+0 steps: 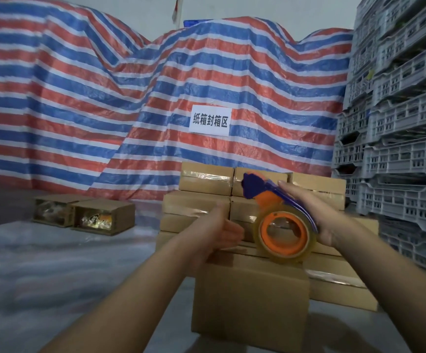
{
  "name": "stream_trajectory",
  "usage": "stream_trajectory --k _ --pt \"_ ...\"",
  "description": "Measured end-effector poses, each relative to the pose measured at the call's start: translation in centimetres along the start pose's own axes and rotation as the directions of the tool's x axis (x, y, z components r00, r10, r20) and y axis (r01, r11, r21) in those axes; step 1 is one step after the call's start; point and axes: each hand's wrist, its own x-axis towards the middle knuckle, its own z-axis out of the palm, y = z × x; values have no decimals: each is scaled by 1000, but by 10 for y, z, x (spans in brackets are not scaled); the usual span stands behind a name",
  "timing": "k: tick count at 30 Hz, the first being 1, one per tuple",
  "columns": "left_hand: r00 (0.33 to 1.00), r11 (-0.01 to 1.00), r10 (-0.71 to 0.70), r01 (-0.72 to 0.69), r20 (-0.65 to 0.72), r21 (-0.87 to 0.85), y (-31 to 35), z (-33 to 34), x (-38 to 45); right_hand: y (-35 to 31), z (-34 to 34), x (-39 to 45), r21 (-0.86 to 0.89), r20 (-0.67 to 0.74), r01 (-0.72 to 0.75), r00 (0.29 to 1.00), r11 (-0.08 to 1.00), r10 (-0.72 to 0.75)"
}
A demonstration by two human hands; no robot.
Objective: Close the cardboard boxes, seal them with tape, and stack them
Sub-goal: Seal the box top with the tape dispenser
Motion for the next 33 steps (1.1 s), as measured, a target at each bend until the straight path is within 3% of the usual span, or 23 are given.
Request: stream_trajectory --k 4,7,15,24,30,33 --pt "998 976 -53 60 37 -208 1 -17 8 3 3 6 -155 38 19 999 988 -13" --pt "993 968 -96 111 74 -226 7 -23 12 -1 5 10 -197 53 17 999 980 -7" --pt "991 947 -130 125 0 -295 16 -20 14 -3 8 11 -238 67 8 998 971 9" --pt "992 962 -118 125 42 -243 23 -17 9 -5 10 14 -263 103 21 995 965 6" --pt "995 962 -80 60 -63 -268 18 -10 2 -11 11 16 -319 136 7 990 948 38" --pt "987 954 -83 38 -139 -299 10 -10 0 -22 12 17 -385 175 -63 974 921 140"
